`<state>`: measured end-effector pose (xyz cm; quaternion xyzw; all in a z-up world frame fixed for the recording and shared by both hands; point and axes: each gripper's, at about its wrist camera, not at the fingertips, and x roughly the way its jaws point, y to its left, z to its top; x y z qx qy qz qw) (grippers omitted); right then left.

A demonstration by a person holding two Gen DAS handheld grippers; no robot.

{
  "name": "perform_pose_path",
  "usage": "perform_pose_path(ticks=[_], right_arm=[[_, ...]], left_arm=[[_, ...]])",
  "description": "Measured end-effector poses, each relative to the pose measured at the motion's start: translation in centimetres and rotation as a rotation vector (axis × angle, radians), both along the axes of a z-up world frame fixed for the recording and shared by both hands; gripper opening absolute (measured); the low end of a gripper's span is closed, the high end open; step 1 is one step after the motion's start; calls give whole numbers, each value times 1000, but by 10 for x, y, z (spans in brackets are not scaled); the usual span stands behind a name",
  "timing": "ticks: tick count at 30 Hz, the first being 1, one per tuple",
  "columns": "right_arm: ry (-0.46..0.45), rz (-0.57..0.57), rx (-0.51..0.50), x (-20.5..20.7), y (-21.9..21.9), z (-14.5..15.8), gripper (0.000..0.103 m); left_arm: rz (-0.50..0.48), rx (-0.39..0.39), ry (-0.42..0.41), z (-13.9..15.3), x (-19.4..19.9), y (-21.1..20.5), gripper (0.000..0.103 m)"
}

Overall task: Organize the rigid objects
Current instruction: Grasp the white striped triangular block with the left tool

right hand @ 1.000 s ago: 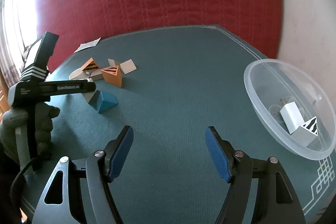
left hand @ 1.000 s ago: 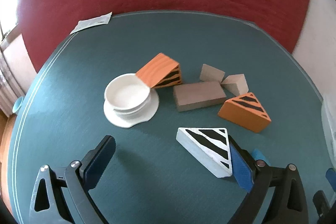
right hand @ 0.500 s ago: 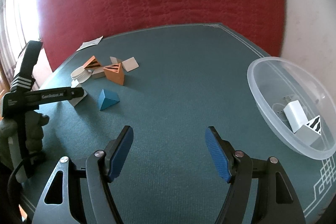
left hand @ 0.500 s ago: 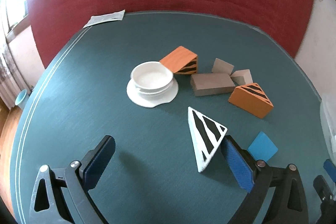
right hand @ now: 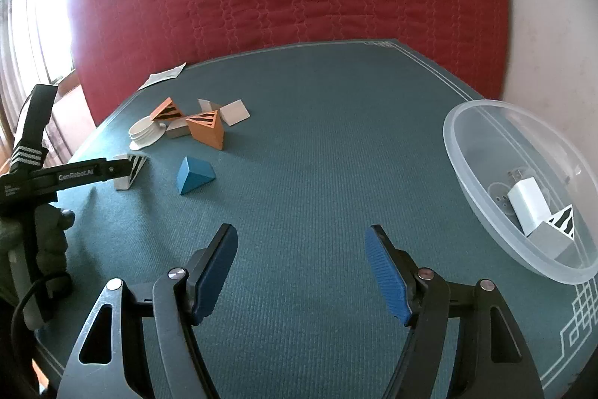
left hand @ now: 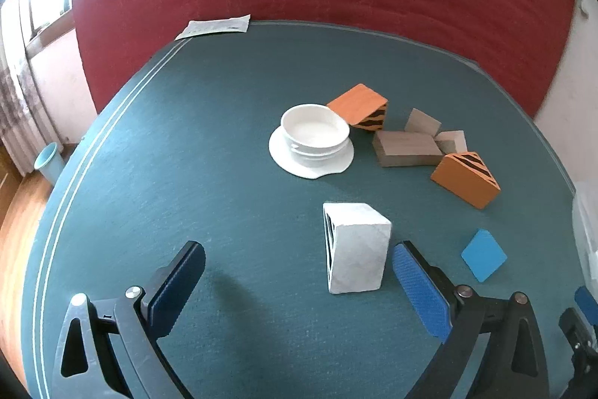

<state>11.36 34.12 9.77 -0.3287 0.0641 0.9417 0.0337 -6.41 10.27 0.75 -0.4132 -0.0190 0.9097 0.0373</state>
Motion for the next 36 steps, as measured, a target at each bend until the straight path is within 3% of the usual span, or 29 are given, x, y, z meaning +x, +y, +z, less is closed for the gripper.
perform_pose_path(ticks=[12, 23, 28, 36], right_arm=[[0, -1, 1, -2, -5, 0, 72], [-8, -2, -5, -4, -9, -1, 72], [-26, 15, -71, -12, -15, 2, 72], [-30, 132, -133, -35, -55, 14, 72]], left_arm=[[-27, -48, 16, 2, 1, 10, 98], [-89, -61, -9, 0, -19, 23, 56], [-97, -39, -7, 0, -23, 19, 34], [-108, -19, -2, 2, -16, 15, 31]])
